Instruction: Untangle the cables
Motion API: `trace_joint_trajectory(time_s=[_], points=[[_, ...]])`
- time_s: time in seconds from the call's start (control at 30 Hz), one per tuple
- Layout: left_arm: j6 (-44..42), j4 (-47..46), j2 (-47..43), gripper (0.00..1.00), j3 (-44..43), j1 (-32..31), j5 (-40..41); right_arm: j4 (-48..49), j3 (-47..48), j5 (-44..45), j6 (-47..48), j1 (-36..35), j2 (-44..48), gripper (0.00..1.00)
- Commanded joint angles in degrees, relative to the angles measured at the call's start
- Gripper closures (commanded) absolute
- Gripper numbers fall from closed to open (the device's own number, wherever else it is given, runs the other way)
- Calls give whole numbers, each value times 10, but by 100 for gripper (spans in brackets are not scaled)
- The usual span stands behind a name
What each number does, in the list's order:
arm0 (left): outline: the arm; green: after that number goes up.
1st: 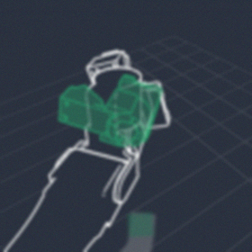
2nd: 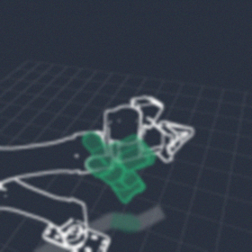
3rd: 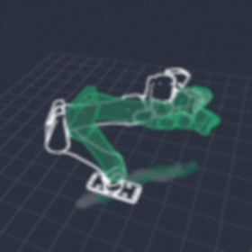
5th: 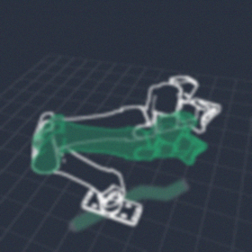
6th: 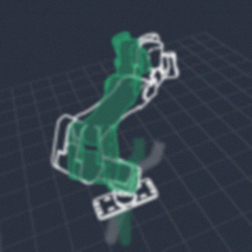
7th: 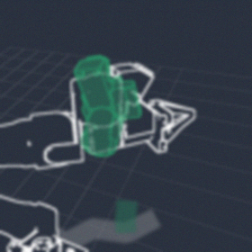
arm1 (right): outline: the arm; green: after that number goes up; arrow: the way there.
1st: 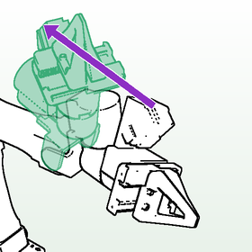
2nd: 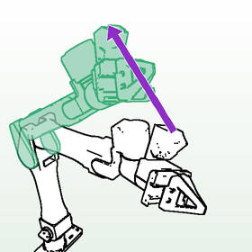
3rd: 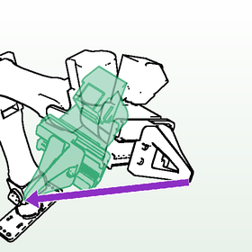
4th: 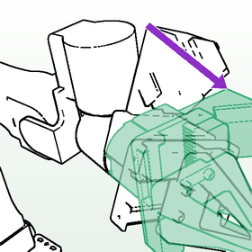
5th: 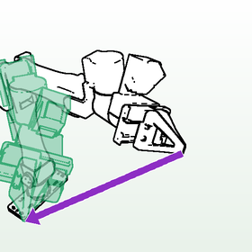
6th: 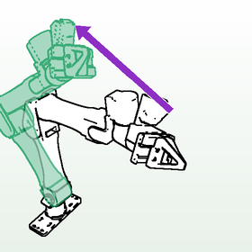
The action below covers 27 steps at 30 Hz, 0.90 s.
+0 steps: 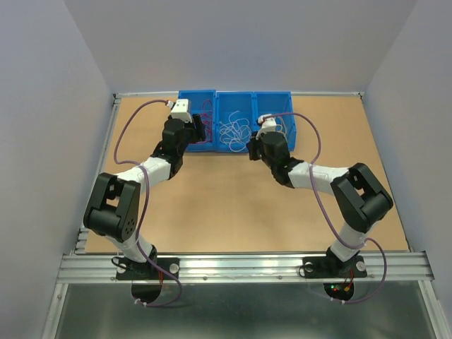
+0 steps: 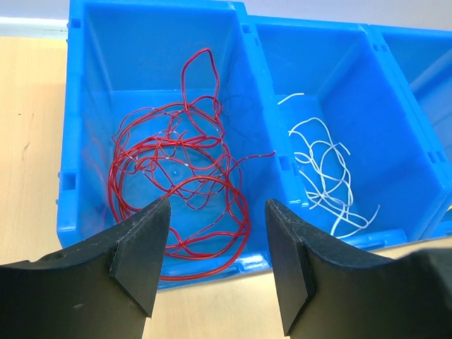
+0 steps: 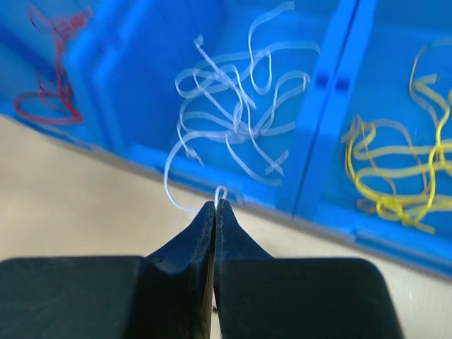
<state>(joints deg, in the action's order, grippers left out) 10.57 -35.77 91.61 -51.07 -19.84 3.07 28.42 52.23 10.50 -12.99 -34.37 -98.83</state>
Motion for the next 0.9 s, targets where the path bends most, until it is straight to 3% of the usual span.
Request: trace_joint_trajectory(time_s=[0.0, 0.23, 0.5, 0.6, 0.67, 0.87], points=[[-6, -32, -34, 33, -9, 1, -4, -27, 112, 22, 30, -2, -3, 99], [-6, -36, -35, 33, -7, 1, -6, -117, 309, 49, 56, -3, -122, 99], [-11, -39, -39, 33, -4, 1, -9, -168, 415, 49, 47, -3, -288, 98], [-10, -41, -39, 33, -3, 1, -10, -178, 433, 38, 46, -8, -323, 90], [-11, -42, -39, 33, -3, 1, -10, -180, 433, 34, 48, -10, -325, 78], [-15, -47, -40, 33, -1, 1, -10, -181, 402, 31, 53, -17, -249, 68]])
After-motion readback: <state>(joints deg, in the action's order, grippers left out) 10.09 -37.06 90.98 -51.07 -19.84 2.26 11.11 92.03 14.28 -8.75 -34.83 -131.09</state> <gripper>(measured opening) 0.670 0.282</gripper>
